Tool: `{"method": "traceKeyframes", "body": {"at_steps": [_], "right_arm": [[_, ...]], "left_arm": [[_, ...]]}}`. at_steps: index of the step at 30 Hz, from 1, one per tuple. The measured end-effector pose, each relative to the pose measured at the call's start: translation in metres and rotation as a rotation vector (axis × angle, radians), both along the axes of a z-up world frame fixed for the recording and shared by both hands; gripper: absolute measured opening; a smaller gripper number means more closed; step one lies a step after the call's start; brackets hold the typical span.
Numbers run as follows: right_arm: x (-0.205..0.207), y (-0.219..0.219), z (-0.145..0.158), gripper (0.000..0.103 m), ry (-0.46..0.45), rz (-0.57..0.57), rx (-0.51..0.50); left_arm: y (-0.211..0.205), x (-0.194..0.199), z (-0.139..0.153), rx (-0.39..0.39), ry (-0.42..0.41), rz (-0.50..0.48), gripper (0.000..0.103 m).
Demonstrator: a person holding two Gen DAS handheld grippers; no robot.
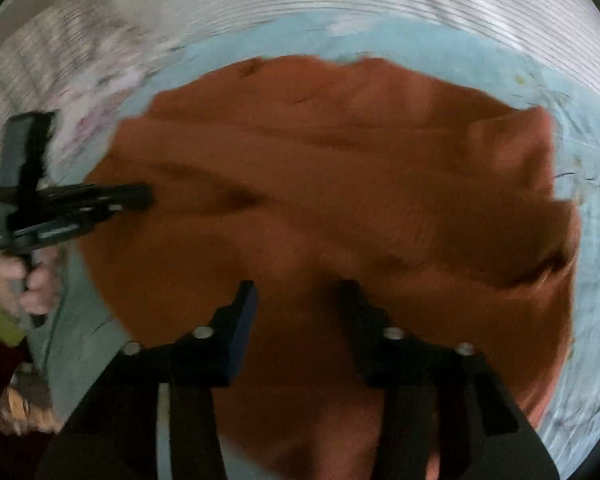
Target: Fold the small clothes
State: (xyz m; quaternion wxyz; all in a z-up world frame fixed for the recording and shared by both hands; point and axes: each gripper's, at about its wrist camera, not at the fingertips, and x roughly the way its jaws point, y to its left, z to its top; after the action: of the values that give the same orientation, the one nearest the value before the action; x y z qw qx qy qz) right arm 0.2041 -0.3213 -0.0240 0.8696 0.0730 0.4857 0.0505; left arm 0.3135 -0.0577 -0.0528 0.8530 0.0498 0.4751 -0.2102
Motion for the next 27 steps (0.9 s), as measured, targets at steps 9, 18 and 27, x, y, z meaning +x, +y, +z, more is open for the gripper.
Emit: {"method": "traceKeyframes", "body": {"at_steps": [9,18,27], "right_arm": [[0.022,-0.089,0.025,0.029,-0.133,-0.365,0.009],[-0.045,-0.073,0.039,0.031,-0.199,-0.41,0.076],[-0.115,-0.022,0.025,0.052,-0.223,-0.374,0.228]], "left_arm": [[0.047,0.086,0.014,-0.014,-0.033,0.279,0.017],[0.081,0.028,0.023,-0.091,-0.043,0.352,0.021],[0.098,-0.093,0.016,-0.223,-0.046,0.404,0.046]]}}
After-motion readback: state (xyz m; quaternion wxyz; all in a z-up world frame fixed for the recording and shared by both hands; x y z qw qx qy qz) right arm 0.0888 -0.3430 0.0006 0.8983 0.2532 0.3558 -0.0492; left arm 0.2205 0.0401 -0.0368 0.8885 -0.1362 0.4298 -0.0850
